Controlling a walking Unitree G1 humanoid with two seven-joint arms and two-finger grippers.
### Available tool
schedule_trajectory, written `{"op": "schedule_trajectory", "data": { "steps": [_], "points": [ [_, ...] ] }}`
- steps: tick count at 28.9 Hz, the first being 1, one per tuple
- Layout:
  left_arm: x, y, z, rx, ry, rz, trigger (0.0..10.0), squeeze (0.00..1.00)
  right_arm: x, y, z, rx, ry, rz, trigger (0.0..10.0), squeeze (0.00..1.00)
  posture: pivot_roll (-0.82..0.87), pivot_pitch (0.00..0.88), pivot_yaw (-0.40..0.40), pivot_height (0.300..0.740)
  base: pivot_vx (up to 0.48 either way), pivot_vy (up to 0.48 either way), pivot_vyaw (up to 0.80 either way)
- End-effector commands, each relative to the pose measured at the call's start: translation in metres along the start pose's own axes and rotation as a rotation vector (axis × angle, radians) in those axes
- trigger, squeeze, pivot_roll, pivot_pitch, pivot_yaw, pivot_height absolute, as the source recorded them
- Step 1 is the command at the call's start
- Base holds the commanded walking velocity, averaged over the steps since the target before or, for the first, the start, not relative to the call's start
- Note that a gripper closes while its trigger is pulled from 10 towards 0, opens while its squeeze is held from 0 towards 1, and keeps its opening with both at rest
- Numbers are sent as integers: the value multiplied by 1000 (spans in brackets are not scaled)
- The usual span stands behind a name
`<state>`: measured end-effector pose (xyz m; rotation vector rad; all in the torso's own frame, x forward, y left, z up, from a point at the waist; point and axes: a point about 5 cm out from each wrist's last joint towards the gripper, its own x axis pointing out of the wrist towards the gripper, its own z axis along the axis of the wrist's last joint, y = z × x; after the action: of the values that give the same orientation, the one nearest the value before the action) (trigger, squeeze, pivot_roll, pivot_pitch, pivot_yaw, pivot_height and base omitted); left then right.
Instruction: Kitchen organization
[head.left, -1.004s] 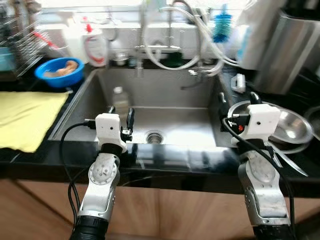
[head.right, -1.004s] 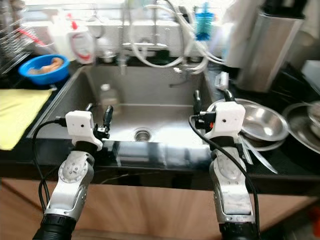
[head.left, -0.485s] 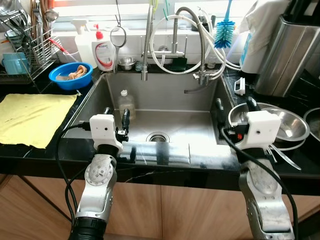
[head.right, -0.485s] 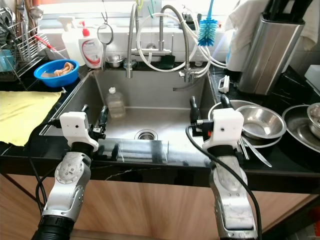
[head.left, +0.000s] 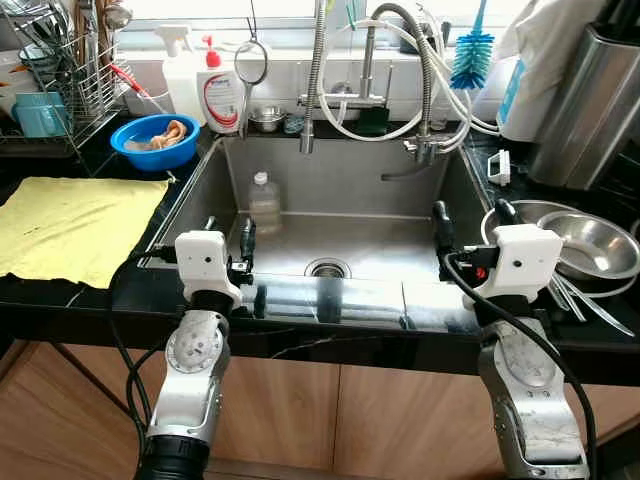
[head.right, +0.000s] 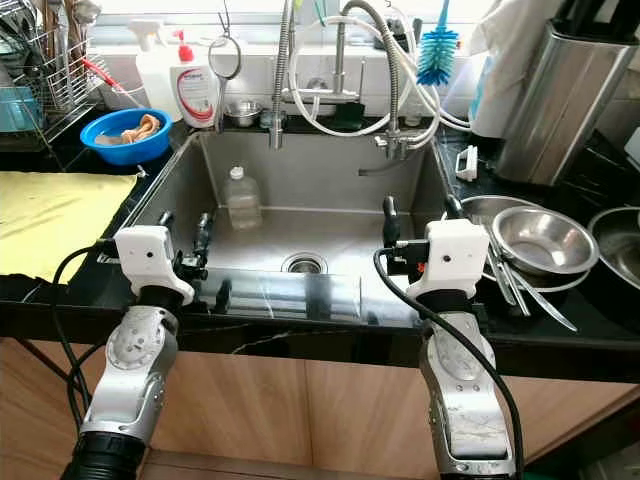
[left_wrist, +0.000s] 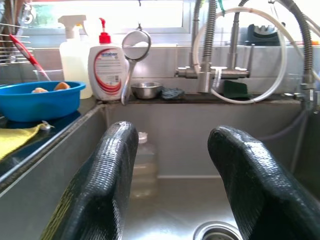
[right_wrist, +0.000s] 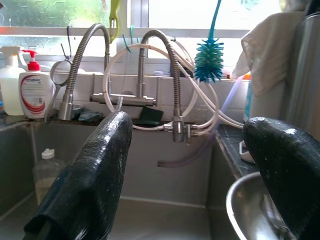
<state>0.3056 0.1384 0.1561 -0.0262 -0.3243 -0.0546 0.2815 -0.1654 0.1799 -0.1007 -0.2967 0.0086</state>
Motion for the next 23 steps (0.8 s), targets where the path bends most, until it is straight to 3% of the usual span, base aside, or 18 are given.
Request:
{"op": "schedule_trajectory", "data": {
  "steps": [1, 8, 16, 23],
  "points": [
    [-1, 1, 2, -1, -7, 7, 10000, 0, 0, -1, 0, 2, 10, -10, 10000, 0, -140, 0, 43, 740, 0, 0, 0],
    [0, 2, 3, -4, -11, 11, 10000, 0, 2, 0, 0, 8, 10, -12, 10000, 0, -140, 0, 44, 740, 0, 189, 0],
    [-1, 1, 4, 12, -17, 7, 10000, 0, 3, -1, 1, 13, 8, -19, 10000, 0, -137, 0, 44, 740, 0, 0, 0],
    [-3, 3, 5, 24, -26, 12, 10000, 0, 3, -1, 0, 9, 9, -15, 10000, 0, -135, 0, 46, 740, -273, 0, 0]
  ]
}}
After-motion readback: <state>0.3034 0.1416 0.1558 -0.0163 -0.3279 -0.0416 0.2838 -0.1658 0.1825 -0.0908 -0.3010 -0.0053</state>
